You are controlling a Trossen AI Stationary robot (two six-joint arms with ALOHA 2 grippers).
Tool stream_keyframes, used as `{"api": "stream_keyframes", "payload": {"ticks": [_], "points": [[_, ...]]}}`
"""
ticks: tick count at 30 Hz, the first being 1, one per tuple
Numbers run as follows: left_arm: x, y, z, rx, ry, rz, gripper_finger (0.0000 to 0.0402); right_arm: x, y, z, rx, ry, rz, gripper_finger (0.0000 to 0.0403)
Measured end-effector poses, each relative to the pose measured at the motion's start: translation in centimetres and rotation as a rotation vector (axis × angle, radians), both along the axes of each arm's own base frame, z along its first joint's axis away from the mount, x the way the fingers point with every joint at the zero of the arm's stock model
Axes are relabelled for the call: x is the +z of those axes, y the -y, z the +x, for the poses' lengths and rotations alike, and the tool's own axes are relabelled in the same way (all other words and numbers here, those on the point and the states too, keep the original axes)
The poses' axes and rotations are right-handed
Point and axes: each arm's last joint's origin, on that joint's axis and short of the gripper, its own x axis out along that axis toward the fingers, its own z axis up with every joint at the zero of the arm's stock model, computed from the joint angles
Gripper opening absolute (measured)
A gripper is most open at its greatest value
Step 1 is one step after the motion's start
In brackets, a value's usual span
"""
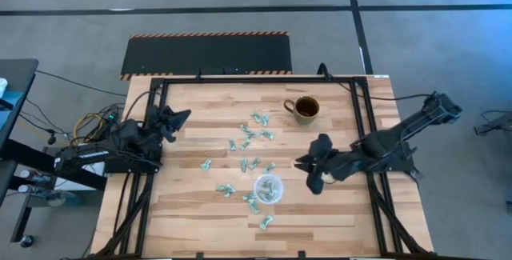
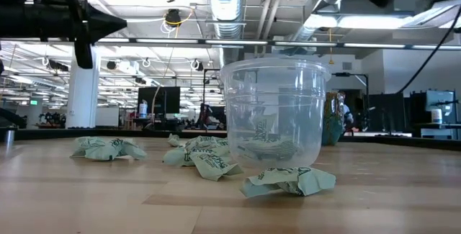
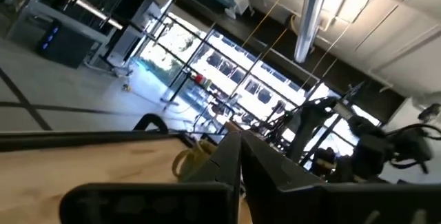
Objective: Pick and place Stevia / Truvia into bins
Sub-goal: Put the green stevia packet into the transparent container
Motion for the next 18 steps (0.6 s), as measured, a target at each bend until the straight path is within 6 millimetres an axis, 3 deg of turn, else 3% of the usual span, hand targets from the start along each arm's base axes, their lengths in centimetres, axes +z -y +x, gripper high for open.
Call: {"api": "stream_keyframes", "payload": {"ticks": [7,18], "points": [[0.5,0.0,-0.2,0.025,0.049,0.007,0.0,-1.0,0.5,-1.5,0.008,0.084,0.042,0.0074],[0.4,-0.2,-0.3,0.086,0.084,-0.064,0.0,-1.4,1.1,-1.2,-0.031,0.085,-0.063,0.0074]]}}
